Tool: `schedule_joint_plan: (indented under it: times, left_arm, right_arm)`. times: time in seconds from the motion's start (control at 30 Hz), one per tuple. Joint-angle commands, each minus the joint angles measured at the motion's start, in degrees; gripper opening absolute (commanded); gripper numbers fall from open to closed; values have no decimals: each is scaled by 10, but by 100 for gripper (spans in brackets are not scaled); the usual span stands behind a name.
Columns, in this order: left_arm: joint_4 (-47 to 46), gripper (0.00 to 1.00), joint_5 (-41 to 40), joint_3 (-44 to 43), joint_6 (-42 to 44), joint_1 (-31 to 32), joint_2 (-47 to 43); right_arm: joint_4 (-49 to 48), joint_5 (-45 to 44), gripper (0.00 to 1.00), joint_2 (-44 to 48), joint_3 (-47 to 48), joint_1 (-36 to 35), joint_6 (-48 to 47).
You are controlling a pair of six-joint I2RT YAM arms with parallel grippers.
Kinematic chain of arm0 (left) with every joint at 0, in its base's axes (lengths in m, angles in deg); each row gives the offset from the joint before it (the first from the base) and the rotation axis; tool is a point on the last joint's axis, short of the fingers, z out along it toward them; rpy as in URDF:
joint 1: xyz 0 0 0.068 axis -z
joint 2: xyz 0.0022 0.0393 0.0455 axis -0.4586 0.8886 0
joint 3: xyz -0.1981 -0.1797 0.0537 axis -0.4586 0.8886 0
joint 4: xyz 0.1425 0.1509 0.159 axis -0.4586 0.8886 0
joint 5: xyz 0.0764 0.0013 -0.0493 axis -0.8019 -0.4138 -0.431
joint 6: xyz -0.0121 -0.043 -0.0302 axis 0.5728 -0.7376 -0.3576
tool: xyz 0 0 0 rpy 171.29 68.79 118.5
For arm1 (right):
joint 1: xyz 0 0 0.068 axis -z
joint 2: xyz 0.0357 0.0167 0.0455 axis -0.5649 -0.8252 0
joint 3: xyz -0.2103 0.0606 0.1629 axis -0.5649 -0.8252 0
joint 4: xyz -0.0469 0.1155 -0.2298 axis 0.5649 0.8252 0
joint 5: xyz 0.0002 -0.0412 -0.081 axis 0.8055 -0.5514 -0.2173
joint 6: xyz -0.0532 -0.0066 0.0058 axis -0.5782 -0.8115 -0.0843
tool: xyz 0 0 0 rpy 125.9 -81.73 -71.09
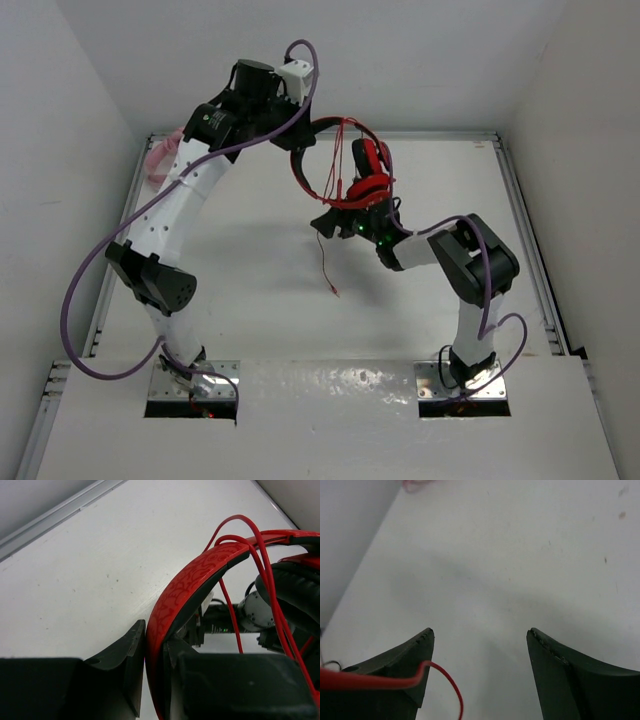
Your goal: Wrap the headphones
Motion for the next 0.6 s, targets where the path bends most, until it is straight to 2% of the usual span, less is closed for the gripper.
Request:
schedule_joint_plan:
  times: [0.0, 0.07, 0.1, 0.17, 0.3, 0.4, 0.43, 0.53, 0.57]
  left_arm:
    - [-80, 0, 36, -46, -75, -11, -23]
    - [-79, 0, 35, -46, -83, -14, -23]
    - [-80, 0, 33, -46, -85, -15, -24]
    - [-81, 0, 33, -47, -87, -16, -22]
    - [-83, 0, 34, -47, -86, -17, -24]
    - [-82, 0, 25, -46, -87, -21, -25]
    - [-83, 0, 18, -45, -90, -25, -25]
    - [-90, 0, 16, -39, -146, -71, -18]
    - [-90, 0, 13, -36, -180, -99, -17]
  right_arm:
    - [43, -37, 74, 21, -34, -13, -41]
    - [44, -51, 73, 32, -46, -16, -59]
    - [46, -56, 65, 36, -46, -18, -65]
    - [55, -67, 56, 43, -46, -25, -71]
    - [80, -75, 55, 34, -33, -38, -84]
    - [94, -90, 33, 31, -41, -43, -90]
    - [100, -91, 18, 33, -44, -43, -95]
    - [153, -89, 0, 56, -46, -44, -118]
    - [168, -89, 0, 75, -48, -46, -125]
